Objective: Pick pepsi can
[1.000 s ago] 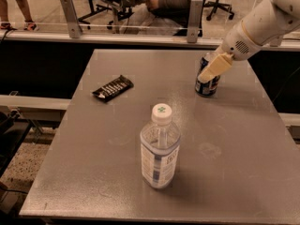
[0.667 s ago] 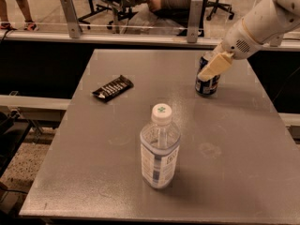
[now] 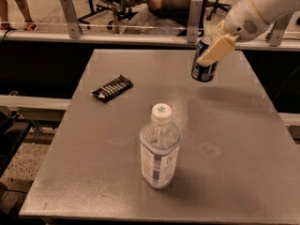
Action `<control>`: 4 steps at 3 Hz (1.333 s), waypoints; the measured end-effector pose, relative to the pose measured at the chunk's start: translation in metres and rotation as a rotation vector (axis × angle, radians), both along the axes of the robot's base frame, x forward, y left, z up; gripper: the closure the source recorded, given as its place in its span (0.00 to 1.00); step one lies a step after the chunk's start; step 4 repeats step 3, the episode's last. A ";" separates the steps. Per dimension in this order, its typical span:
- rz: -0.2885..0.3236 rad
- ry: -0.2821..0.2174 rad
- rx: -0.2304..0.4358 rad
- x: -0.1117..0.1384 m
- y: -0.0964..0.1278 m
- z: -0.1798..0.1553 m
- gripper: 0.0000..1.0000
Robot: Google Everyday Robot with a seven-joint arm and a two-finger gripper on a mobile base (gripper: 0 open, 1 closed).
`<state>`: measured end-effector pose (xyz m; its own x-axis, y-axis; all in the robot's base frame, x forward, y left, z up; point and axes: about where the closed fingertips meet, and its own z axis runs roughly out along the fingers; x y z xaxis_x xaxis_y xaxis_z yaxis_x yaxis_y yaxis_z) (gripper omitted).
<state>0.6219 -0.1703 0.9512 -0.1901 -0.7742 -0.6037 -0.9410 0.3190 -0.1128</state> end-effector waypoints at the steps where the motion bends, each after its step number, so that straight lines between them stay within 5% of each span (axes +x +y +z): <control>1: 0.086 -0.028 0.035 -0.006 0.010 0.038 1.00; 4: 0.116 -0.058 0.054 -0.003 0.017 0.054 1.00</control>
Offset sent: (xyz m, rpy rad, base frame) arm -0.0194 0.0094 0.0811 0.0435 -0.0318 0.1908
